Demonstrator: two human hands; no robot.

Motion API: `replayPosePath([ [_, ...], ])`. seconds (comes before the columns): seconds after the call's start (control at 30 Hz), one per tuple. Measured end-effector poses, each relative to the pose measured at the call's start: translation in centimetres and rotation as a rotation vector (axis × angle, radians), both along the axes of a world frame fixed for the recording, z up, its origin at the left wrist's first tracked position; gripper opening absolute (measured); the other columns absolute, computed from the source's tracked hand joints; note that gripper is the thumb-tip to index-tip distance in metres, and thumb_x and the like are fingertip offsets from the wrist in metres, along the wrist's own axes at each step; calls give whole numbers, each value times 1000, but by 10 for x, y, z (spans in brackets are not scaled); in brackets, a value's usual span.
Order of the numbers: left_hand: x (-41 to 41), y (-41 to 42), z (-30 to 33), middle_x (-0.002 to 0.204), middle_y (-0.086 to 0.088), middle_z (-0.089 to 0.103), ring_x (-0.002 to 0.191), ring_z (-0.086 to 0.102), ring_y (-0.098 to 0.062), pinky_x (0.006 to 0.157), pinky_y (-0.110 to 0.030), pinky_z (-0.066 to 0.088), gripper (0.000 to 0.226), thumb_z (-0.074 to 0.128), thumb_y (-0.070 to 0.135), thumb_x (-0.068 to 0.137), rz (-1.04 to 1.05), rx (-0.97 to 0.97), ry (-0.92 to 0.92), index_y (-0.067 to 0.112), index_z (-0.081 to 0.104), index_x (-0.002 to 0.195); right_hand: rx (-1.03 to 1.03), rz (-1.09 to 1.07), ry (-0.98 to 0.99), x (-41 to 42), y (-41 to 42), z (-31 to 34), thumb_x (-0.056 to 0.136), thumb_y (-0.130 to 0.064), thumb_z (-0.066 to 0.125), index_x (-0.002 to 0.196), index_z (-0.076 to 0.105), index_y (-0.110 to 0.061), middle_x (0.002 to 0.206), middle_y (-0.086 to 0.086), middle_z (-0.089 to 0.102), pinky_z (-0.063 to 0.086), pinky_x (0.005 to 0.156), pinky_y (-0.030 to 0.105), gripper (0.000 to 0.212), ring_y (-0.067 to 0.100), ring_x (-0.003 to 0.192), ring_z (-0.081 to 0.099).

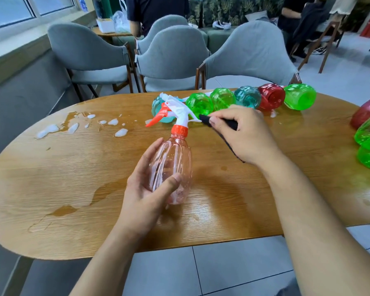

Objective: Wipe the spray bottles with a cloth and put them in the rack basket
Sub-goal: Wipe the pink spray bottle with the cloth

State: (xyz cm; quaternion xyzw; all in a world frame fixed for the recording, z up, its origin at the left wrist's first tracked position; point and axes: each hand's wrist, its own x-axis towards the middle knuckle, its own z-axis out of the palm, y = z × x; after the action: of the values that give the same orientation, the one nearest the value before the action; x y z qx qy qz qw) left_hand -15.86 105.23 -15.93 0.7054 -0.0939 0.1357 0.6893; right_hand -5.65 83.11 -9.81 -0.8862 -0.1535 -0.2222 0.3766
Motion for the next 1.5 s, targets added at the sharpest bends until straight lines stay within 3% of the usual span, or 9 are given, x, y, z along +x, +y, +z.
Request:
replayPosePath([
  [0.17, 2, -4, 2, 132, 21, 72, 121, 70, -3, 95, -13, 52, 72, 76, 14, 83, 11, -16, -8, 27, 54, 150, 35, 123, -333, -20, 36, -6, 103, -26, 68, 121, 79, -22, 96, -3, 63, 51, 73, 30, 22, 11, 86, 59],
  [0.27, 2, 1, 0, 138, 12, 71, 127, 68, -10, 102, -21, 54, 73, 78, 17, 84, 31, -10, -3, 28, 53, 152, -44, 335, -259, -21, 44, -13, 101, -26, 71, 118, 81, -27, 95, -6, 61, 53, 76, 39, 20, 13, 86, 61],
  [0.4, -1, 4, 2, 137, 10, 71, 125, 68, -9, 97, -16, 53, 76, 80, 18, 83, 13, 9, 5, 27, 53, 153, 16, 138, -299, -20, 47, -13, 102, -28, 68, 120, 80, -28, 93, -5, 59, 54, 73, 43, 21, 13, 85, 60],
  [0.53, -4, 7, 4, 139, 10, 70, 127, 67, -11, 99, -19, 54, 75, 80, 19, 83, 40, -2, -5, 28, 53, 153, 7, 340, -242, -29, 53, -7, 100, -25, 72, 115, 82, -27, 91, -5, 59, 52, 75, 36, 19, 12, 85, 61],
  [0.67, -8, 7, 6, 140, 10, 69, 128, 67, -13, 100, -24, 56, 76, 81, 22, 83, 12, -4, 7, 33, 53, 153, -2, 146, -292, -31, 46, -5, 102, -28, 68, 119, 80, -28, 93, -6, 59, 53, 72, 39, 21, 12, 84, 59],
  [0.8, -11, 6, 8, 136, 9, 71, 125, 69, -13, 99, -23, 56, 75, 81, 19, 82, 35, -36, 1, 32, 54, 151, 40, 360, -202, -40, 48, -3, 99, -20, 73, 116, 82, -25, 91, -4, 61, 51, 77, 30, 19, 14, 86, 62],
  [1.13, -21, 4, 24, 137, 8, 71, 127, 68, -15, 105, -40, 58, 73, 79, 21, 85, 29, -97, -3, 37, 53, 151, 138, 292, -246, -56, 46, 0, 100, -20, 72, 116, 81, -25, 90, 0, 61, 52, 75, 35, 19, 17, 85, 62],
  [1.27, -27, 1, 37, 134, 20, 69, 120, 71, -15, 85, -42, 66, 69, 83, 35, 86, 73, -176, 46, 48, 55, 147, 59, 68, -197, -55, 33, -6, 100, -27, 71, 114, 81, -33, 88, -11, 59, 52, 71, 40, 18, 12, 81, 61],
  [1.5, -37, -4, 54, 129, 10, 73, 104, 78, -19, 64, -37, 63, 61, 71, 53, 88, 105, -266, 167, 50, 53, 146, 294, 374, -79, -105, 57, 6, 101, -14, 68, 118, 80, -24, 92, -5, 61, 46, 77, 18, 23, 16, 87, 63],
])
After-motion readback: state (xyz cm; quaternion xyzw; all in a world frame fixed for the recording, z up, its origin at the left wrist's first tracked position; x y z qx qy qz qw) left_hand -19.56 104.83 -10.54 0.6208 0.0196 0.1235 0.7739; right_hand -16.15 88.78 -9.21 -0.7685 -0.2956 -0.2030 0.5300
